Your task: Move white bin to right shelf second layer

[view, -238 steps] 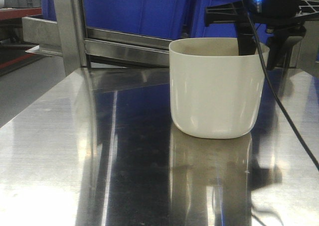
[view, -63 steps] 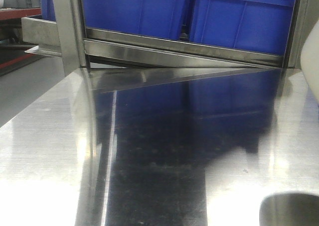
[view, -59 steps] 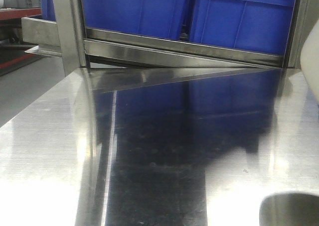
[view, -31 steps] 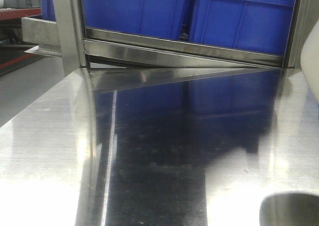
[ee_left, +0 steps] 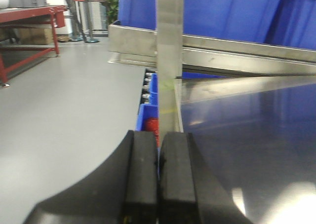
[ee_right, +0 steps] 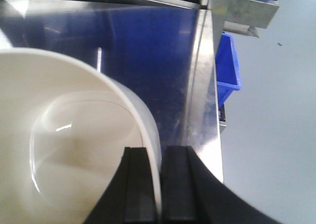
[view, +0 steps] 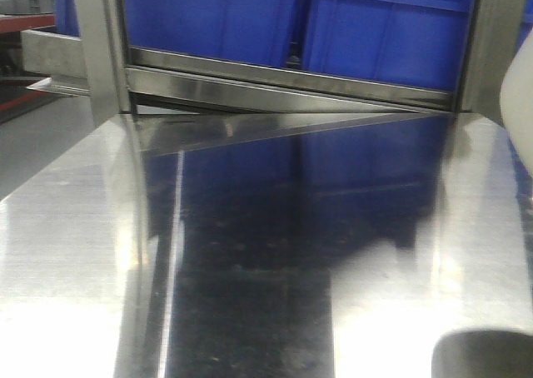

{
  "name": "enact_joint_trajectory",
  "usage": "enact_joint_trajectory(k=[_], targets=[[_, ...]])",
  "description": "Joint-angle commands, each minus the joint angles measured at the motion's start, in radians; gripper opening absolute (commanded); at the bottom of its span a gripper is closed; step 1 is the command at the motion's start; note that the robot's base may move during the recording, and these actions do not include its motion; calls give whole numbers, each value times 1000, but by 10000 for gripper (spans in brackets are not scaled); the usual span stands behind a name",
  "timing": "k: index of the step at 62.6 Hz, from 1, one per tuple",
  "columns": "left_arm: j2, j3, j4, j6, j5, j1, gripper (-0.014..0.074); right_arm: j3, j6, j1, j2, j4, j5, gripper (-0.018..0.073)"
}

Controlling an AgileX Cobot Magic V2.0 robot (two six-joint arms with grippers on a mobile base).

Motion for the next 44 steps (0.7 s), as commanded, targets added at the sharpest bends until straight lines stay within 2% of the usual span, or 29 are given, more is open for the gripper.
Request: enact_joint_trajectory(k=[1,44], targets=[[-15,29,-8,-5,-83,0,85,-31,-3,-5,3,10,-94,47],[-15,29,-8,-5,-83,0,85,-31,-3,-5,3,10,-94,47]])
